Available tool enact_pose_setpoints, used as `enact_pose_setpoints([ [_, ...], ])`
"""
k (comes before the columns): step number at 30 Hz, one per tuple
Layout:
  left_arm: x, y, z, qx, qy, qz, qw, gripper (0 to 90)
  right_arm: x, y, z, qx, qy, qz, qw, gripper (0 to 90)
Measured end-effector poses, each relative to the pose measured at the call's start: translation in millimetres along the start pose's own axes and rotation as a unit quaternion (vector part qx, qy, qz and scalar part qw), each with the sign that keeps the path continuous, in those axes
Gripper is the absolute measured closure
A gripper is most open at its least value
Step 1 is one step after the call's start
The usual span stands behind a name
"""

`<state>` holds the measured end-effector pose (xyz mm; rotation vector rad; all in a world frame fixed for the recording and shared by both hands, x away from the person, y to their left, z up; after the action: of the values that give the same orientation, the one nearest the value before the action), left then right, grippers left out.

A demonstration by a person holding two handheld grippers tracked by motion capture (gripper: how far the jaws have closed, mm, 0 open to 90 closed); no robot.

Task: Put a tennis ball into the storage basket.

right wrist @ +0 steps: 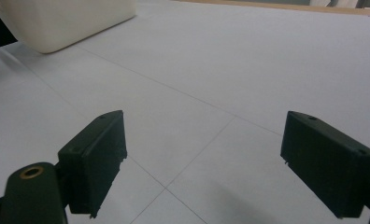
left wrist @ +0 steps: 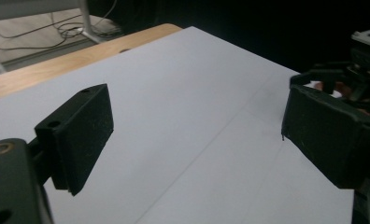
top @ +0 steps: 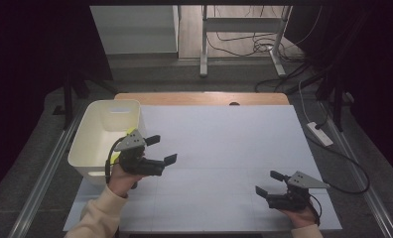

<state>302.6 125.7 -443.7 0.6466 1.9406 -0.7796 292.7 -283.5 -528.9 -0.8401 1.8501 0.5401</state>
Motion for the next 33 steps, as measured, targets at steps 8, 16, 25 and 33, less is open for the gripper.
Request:
enact_pose_setpoints([
  [8, 21.4, -11.5, 10.7, 0.01, 0.011, 0.009, 0.9998, 9.3, 0.2, 0.4, 0.0, -0.001, 0.002, 0.0, 1.0, 14.2],
  [16, 55.1, -11.7, 18.6, 0.012, 0.028, -0.003, 0.9995, 8.9, 0.0, 0.7, 0.0, -0.001, 0.001, -0.001, 1.0, 14.2],
  [25, 77.5, -6.8, 19.8, -0.007, 0.053, 0.001, 0.9986, 8.4, 0.0, 1.2, 0.5, -0.002, 0.0, -0.002, 1.0, 14.2],
  [33, 97.5, -0.9, 13.8, -0.024, 0.06, -0.006, 0.9979, 8.5, 0.4, 2.0, 1.2, -0.006, 0.001, -0.005, 1.0, 14.2],
])
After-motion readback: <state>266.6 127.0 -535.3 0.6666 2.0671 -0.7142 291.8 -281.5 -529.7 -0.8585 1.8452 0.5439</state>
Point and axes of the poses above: each handheld gripper's, and its own axes: z roughly forward along the jaws, x roughly out of its underside, y roughly to its left, the point moved 4 cm from there along z, roughly forward along the jaws, and after that the axes turned 7 degrees about -z, right-handed, at the moved point
